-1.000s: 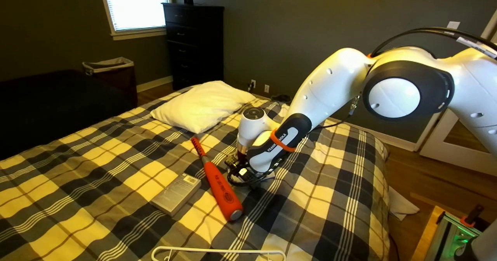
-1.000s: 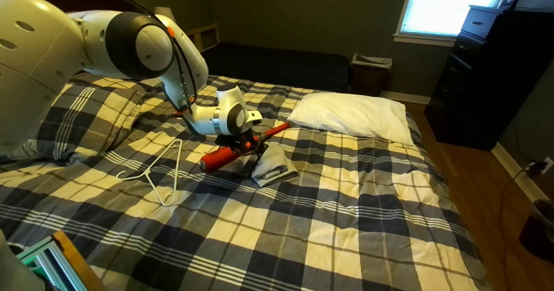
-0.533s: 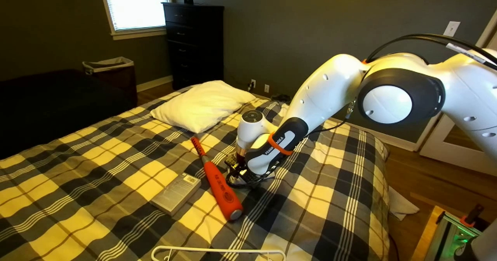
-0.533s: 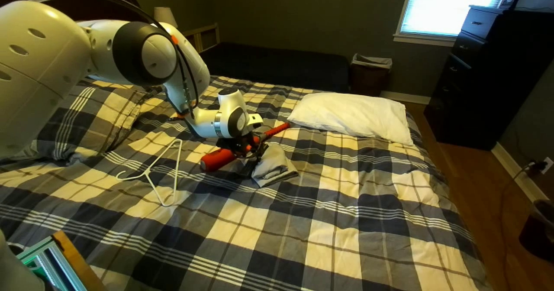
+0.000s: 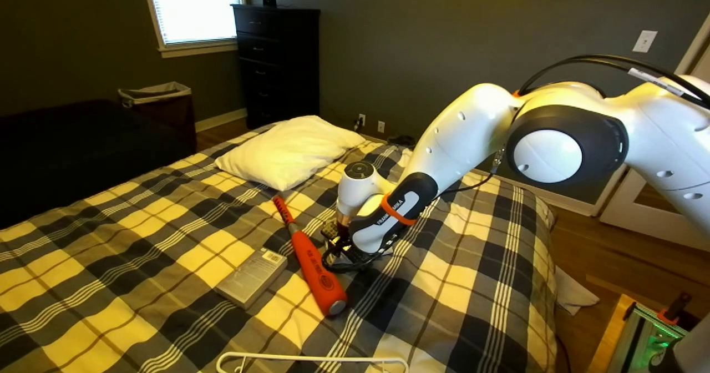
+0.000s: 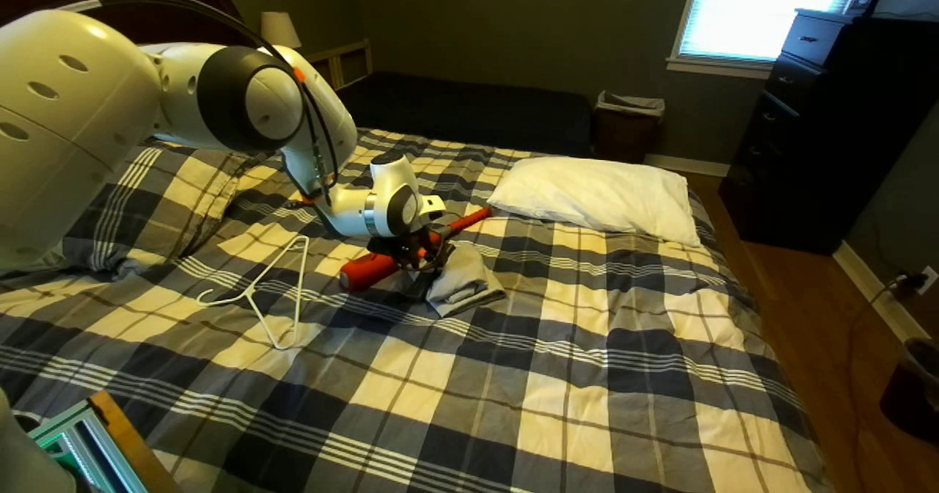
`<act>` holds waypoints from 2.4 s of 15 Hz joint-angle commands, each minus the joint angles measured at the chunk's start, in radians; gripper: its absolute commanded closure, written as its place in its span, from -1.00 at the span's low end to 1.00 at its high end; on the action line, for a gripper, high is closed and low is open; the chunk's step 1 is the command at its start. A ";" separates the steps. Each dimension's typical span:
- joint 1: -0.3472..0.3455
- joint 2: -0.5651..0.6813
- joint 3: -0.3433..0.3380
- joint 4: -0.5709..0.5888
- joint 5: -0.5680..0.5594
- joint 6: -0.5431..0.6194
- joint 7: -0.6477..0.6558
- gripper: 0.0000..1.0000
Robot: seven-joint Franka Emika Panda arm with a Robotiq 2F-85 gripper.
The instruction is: Move the remote control to the right.
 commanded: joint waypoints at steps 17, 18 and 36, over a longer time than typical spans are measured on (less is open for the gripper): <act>-0.039 -0.220 0.024 -0.126 0.097 0.021 -0.010 0.44; -0.036 -0.241 0.000 -0.135 0.102 0.010 0.014 0.44; -0.286 -0.437 -0.214 -0.480 0.330 0.024 0.308 0.44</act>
